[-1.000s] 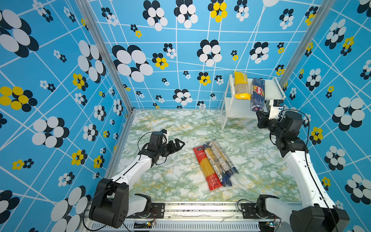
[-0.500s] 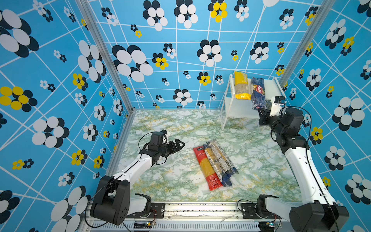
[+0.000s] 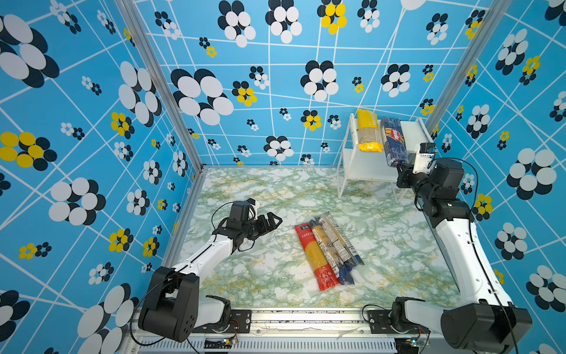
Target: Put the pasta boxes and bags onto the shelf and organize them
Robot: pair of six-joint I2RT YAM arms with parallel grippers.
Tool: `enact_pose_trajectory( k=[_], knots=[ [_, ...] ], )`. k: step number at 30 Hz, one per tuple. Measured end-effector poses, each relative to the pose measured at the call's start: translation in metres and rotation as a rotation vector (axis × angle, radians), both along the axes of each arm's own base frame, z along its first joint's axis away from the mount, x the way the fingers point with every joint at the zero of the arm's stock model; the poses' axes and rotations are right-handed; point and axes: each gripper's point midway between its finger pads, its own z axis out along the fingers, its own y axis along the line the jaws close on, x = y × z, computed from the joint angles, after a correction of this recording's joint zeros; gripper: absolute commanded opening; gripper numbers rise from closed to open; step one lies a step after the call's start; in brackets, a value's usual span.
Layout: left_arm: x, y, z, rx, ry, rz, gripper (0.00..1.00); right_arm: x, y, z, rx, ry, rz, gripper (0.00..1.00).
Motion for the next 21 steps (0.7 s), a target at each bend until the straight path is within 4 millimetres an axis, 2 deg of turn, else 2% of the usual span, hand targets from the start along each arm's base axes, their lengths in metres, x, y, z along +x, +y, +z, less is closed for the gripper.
enact_pose_trajectory(
  k=[6,10,13,21],
  knots=[
    [0.001,0.000,0.000,-0.001,-0.004,0.000,0.99,0.002,-0.002,0.002,-0.004,0.011,-0.010,0.24],
    [0.001,0.000,-0.002,0.000,0.001,0.000,0.99,0.003,-0.004,0.004,-0.007,0.012,-0.022,0.40],
    [0.002,0.000,-0.003,0.001,0.004,0.000,0.99,0.004,-0.007,0.006,-0.012,0.015,-0.036,0.47],
    [0.005,-0.001,0.001,-0.001,-0.004,0.000,0.99,0.005,-0.012,0.008,-0.017,0.016,-0.065,0.52]
  ],
)
